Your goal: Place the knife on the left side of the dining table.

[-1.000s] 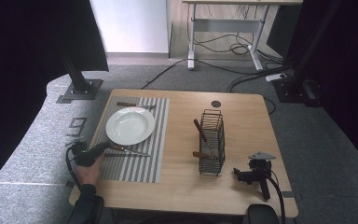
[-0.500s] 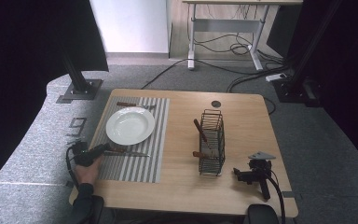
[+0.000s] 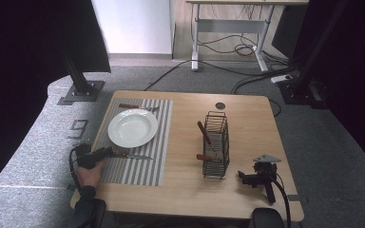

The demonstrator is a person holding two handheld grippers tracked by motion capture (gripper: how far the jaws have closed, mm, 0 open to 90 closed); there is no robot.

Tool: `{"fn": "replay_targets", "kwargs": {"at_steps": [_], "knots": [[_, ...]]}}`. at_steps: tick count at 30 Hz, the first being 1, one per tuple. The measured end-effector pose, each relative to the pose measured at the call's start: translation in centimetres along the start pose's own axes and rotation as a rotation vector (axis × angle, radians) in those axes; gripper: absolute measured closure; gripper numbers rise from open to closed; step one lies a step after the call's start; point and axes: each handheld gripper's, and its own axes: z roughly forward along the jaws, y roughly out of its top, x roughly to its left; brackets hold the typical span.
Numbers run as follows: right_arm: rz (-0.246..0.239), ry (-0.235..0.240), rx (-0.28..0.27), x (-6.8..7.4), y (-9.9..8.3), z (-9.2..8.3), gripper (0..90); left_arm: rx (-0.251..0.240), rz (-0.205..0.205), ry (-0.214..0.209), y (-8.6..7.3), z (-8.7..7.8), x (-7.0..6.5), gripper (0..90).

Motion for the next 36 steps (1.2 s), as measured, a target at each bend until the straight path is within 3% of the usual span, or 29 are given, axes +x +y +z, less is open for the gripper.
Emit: {"fn": "replay_targets", "kwargs": {"at_steps": [7, 12, 13, 14, 15, 16, 19, 25, 27, 36], "knots": [[0.0, 0.0, 0.0, 0.0, 0.0, 0.0, 0.0, 0.002, 0.022, 0.014, 0.1, 0.1, -0.1, 50.1], [0.0, 0.0, 0.0, 0.0, 0.0, 0.0, 0.0, -0.009, 0.07, 0.039, 0.3, -0.4, -0.2, 36.8], [0.0, 0.0, 0.0, 0.0, 0.0, 0.0, 0.0, -0.012, 0.1, 0.039, 0.3, -0.7, -0.3, 32.7], [0.0, 0.0, 0.0, 0.0, 0.0, 0.0, 0.0, -0.012, 0.1, 0.039, 0.3, -0.7, -0.3, 29.3], [0.0, 0.0, 0.0, 0.0, 0.0, 0.0, 0.0, -0.008, 0.144, 0.045, 0.4, -1.1, -0.5, 26.6], [0.0, 0.0, 0.0, 0.0, 0.0, 0.0, 0.0, -0.008, 0.144, 0.045, 0.4, -1.1, -0.5, 23.8], [0.0, 0.0, 0.0, 0.0, 0.0, 0.0, 0.0, 0.005, 0.219, 0.073, 0.1, -1.7, -1.1, 15.8], [0.0, 0.0, 0.0, 0.0, 0.0, 0.0, 0.0, 0.031, 0.266, 0.078, -0.6, -2.3, -1.5, 6.2], [0.0, 0.0, 0.0, 0.0, 0.0, 0.0, 0.0, 0.057, 0.317, 0.1, -1.2, -2.2, -1.7, 0.6], [0.0, 0.001, 0.0, 0.0, 0.0, 0.0, 0.0, 0.125, 0.378, 0.156, -2.0, -1.5, -2.0, 0.0]]}}
